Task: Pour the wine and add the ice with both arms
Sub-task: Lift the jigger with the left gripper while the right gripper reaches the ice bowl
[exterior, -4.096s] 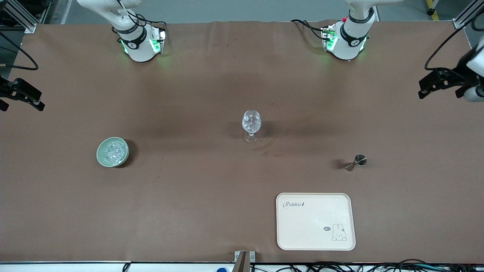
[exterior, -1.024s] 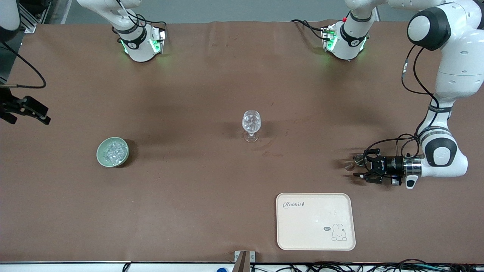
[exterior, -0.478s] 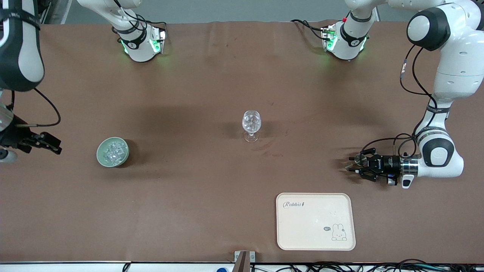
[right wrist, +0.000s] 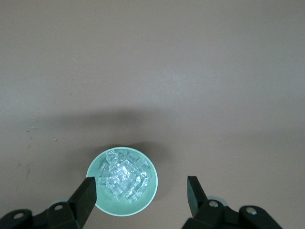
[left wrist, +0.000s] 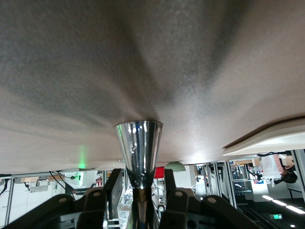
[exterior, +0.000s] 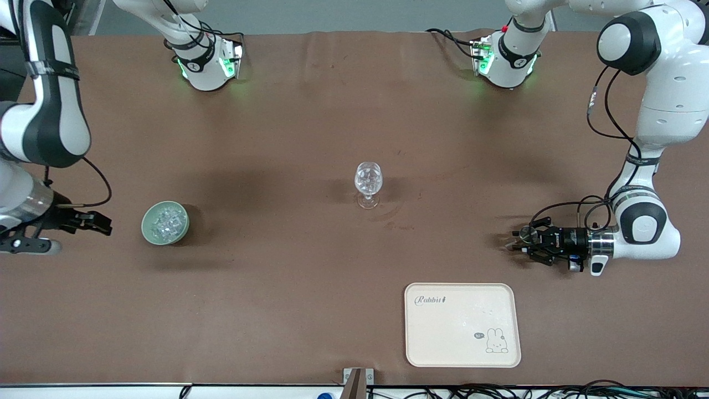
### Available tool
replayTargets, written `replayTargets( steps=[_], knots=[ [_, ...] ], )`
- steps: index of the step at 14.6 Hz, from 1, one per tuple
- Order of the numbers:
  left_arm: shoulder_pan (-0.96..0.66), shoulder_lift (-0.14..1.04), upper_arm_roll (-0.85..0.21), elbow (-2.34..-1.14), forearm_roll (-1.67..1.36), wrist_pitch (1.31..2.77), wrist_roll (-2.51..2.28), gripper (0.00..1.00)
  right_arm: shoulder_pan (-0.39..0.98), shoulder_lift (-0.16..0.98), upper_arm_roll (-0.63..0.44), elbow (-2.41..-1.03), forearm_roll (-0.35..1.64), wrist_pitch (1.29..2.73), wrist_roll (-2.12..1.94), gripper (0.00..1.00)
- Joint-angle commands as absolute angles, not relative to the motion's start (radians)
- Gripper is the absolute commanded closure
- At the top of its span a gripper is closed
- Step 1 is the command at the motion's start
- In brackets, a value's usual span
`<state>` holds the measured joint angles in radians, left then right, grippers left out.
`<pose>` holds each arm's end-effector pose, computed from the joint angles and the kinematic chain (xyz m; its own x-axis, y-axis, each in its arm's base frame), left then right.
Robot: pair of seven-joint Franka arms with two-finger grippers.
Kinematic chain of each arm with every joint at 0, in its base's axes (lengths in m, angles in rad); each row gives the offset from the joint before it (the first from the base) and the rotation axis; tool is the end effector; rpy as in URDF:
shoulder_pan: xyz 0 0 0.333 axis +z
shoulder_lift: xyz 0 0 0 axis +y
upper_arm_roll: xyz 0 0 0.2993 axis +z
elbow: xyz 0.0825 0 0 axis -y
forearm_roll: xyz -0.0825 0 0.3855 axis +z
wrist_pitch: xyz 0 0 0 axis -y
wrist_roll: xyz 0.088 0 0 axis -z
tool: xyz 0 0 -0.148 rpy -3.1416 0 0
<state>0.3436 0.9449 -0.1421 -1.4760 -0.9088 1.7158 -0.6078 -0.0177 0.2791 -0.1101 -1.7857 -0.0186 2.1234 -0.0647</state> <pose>0.6322 0.0289 0.0873 0.1597 0.3976 -0.9036 0.9782 -0.1868 0.0907 0.6318 -0.0796 0.3463 0.9973 -0.0471 0.0566 -0.0500 -0.9975 0.0504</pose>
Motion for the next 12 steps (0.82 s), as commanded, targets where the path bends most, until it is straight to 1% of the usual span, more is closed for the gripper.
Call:
replayTargets(
  steps=[1,4,5,7,10,11,12],
  knots=[
    [0.348,0.950,-0.144,-1.476,-0.930,1.706,-0.589,0.74,-0.017,0.265,-0.100,-1.905,-0.014,2.235,-0.054,0.19],
    [0.350,0.943,-0.144,-1.476,-0.928,1.704,-0.589,0.97,-0.006,0.294,-0.098,-1.956,0.006,2.270,-0.054,0.23],
    [0.348,0.937,-0.144,-1.474,-0.930,1.704,-0.589,0.99,-0.005,0.295,-0.098,-1.977,0.021,2.279,-0.054,0.24],
    [0.342,0.921,-0.164,-1.477,-0.930,1.698,-0.607,0.99,-0.006,0.298,-0.098,-1.994,0.026,2.305,-0.054,0.25],
    [0.339,0.878,-0.228,-1.486,-0.922,1.689,-0.684,1.00,-0.006,0.324,-0.098,-1.994,0.028,2.312,-0.054,0.32],
    [0.339,0.856,-0.256,-1.500,-0.917,1.689,-0.718,0.99,-0.006,0.334,-0.098,-1.996,0.028,2.325,-0.054,0.35],
    [0.333,0.836,-0.279,-1.518,-0.917,1.690,-0.738,0.99,-0.005,0.340,-0.098,-1.996,0.028,2.338,-0.054,0.37]
  ],
)
